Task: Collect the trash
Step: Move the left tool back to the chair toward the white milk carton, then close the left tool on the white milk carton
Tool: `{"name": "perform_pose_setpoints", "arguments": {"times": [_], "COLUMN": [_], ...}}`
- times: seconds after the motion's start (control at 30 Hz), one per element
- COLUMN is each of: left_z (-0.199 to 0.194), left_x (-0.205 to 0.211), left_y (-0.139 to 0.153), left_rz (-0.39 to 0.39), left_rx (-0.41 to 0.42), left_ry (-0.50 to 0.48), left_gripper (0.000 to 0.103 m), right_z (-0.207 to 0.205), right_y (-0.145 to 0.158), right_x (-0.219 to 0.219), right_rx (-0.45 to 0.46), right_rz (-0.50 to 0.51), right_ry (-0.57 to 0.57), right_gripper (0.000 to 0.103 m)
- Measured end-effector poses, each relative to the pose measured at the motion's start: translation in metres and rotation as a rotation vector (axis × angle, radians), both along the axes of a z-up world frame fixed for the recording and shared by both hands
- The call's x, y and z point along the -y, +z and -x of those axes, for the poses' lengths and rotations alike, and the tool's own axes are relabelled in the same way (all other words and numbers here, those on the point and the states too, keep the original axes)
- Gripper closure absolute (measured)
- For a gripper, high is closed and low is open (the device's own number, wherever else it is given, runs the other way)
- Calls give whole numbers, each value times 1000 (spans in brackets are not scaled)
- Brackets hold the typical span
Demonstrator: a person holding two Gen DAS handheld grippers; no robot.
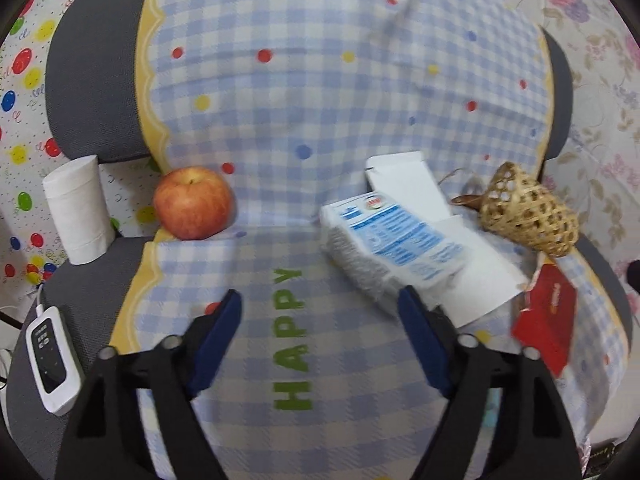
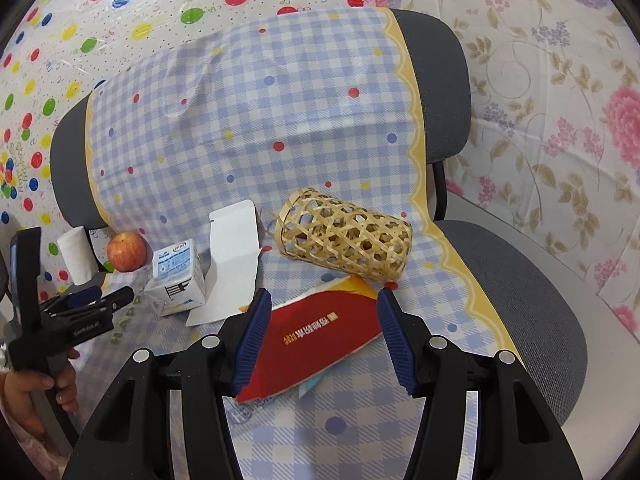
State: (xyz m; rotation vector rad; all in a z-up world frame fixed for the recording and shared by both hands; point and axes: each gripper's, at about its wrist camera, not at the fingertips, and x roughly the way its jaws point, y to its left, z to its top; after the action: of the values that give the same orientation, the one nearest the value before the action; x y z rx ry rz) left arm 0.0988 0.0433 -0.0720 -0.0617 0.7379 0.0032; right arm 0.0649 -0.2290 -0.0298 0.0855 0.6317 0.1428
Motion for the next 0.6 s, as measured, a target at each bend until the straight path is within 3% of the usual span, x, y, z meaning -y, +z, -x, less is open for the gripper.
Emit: {"name": "perform_pose_setpoints", "arguments": {"times": [0.1,0.3,0.43,0.6], "left_z": [-2,-27,-51,-62], "left_x": [25,62,73,67], "left_y": [5,2,-7,-16], "left_rz": [-15,-43,-31,-39], "left_rx": [23,-23,-99,-133], "left_ry": [-37,-20,35,78], "left_gripper": [7,7,7,7], "right_z": [-7,-13,-17,-20], "right_y": [2,4,1,-6], "right_x": [2,13,22,29], "right_rx": [2,7,0,-15], "right_rz": [-7,-26,-25,-21], "right_ry": [-4,-3,-15,-32], "right_gripper": [45,38,38,37]}}
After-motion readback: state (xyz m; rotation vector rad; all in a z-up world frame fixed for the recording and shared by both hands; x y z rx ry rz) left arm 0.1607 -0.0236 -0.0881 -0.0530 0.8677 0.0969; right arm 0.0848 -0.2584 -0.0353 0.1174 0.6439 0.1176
